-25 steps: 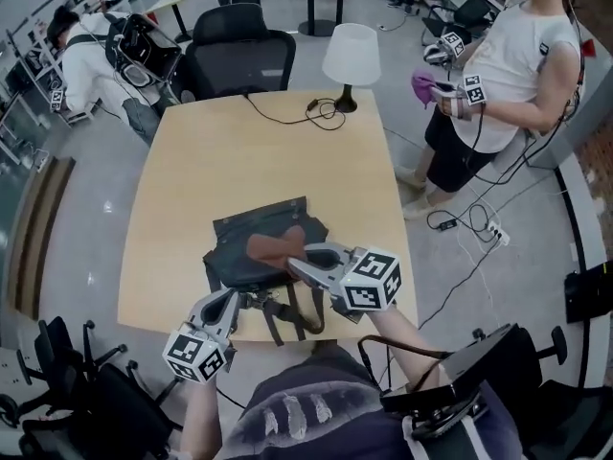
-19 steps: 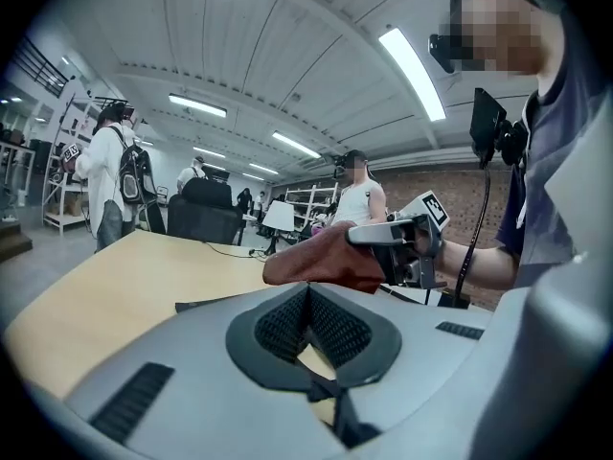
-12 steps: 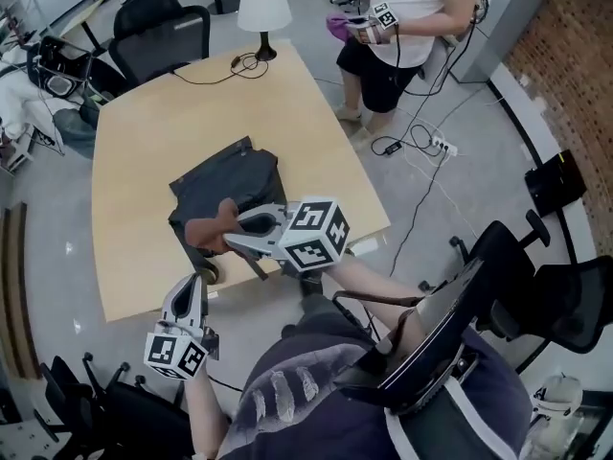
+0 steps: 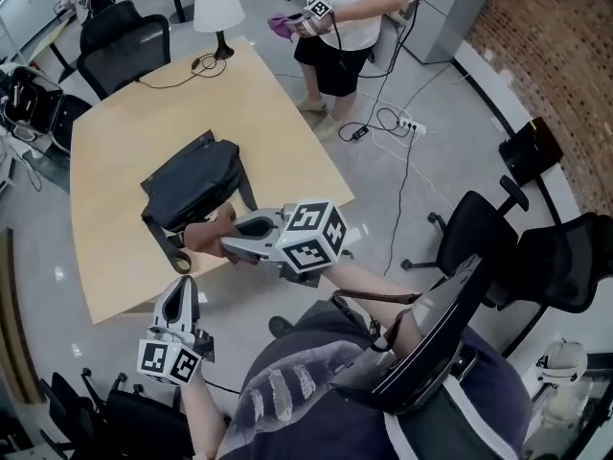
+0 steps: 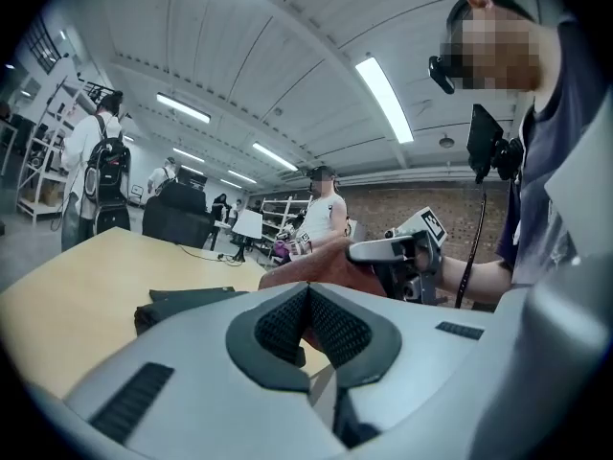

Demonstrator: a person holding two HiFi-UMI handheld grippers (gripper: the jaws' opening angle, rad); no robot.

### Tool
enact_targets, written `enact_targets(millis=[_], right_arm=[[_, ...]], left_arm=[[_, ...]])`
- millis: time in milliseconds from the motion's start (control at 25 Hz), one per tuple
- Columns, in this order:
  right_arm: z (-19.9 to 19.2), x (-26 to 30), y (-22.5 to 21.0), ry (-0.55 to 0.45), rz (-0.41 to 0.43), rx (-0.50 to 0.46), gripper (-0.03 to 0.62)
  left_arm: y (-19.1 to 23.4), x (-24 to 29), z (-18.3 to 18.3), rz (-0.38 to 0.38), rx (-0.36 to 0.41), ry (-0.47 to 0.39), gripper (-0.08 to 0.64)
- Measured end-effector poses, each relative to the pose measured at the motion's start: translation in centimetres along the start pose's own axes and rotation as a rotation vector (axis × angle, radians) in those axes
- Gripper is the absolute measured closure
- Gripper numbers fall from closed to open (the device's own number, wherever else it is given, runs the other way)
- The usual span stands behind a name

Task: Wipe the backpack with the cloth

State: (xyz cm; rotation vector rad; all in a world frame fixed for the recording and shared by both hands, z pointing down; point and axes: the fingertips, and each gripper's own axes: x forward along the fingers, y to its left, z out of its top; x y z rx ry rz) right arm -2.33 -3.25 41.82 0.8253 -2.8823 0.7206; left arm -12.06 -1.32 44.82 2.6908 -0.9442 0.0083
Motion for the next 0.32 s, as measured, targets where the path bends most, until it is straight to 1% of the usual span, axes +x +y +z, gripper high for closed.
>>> enact_targets(millis=[160,320], right_arm=[[-0.5,-3.2,0.2,-0.023,0.023,0.011,0.56],[-1.2,-7.0,-0.1,-0.027,0.057,0.045,0.56]], left_arm=[[-3.4,0.6,0.9,0.007,0.029,-0.021,0.554],[-7.0,2.8,-0.2,0.019,0.024,-0.009,0.554]])
